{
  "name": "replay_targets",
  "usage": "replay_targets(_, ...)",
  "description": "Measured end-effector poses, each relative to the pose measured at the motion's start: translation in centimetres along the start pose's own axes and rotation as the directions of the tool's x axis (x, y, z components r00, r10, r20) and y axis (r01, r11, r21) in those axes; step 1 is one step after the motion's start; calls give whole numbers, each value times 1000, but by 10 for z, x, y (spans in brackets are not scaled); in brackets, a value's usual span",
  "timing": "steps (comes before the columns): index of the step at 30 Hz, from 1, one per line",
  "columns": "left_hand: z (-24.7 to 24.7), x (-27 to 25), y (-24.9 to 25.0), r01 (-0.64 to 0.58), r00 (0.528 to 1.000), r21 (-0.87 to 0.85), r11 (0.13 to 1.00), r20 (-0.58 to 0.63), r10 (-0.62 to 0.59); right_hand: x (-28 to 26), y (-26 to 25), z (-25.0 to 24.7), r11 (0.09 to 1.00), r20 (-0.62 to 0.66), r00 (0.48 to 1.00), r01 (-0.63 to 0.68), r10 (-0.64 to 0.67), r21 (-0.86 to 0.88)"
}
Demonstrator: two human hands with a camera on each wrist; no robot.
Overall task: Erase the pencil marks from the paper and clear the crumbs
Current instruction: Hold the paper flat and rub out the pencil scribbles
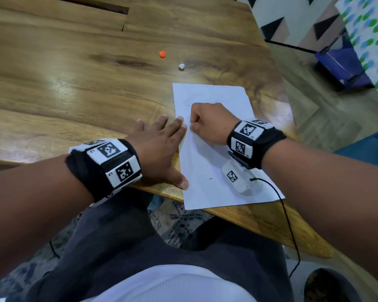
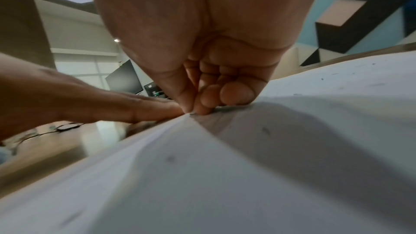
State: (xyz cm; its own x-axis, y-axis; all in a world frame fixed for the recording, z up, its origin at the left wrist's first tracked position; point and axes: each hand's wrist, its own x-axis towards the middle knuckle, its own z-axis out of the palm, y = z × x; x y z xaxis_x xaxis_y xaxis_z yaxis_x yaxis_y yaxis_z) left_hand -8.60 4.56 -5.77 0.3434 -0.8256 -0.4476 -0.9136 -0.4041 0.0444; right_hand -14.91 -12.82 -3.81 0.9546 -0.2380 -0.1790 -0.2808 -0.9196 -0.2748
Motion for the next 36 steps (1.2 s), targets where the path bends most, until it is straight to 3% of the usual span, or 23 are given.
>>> replay_targets(3,0,1,-1,0,1000,-8,1000,-3,0,-2,-2,0,1000,17,1000,1,-1,5)
replay_targets(9,-1,1,-1,-3,1000,-25,1000,5,3,-54,-15,5,974,252,942,229,-221,1)
replay_targets(17,-3,1,2,5,1000,2,1000,7,-5,-16,0,-1,999,49,999,-7,5,46)
replay_targets(21,-4,3,2,-3,1000,-7,1000,7,3,-34,-3,-1,996,119,989,84,-86,22)
replay_targets(24,-4,4,2,-2,1000,-12,1000,20,2,-55,-7,0,974,257,942,226,-217,-8)
replay_targets(26,-4,5,3,-4,1000,3,1000,14,4,-58,-7,1,967,276,931,253,-239,-16)
replay_targets(32,-3,6,1,-4,1000,21,1000,12,3,-23,9,-4,1000,68,998,11,-12,7)
replay_targets(36,-2,7,1,-6,1000,15,1000,2,6,-31,9,-5,999,103,994,46,-47,6)
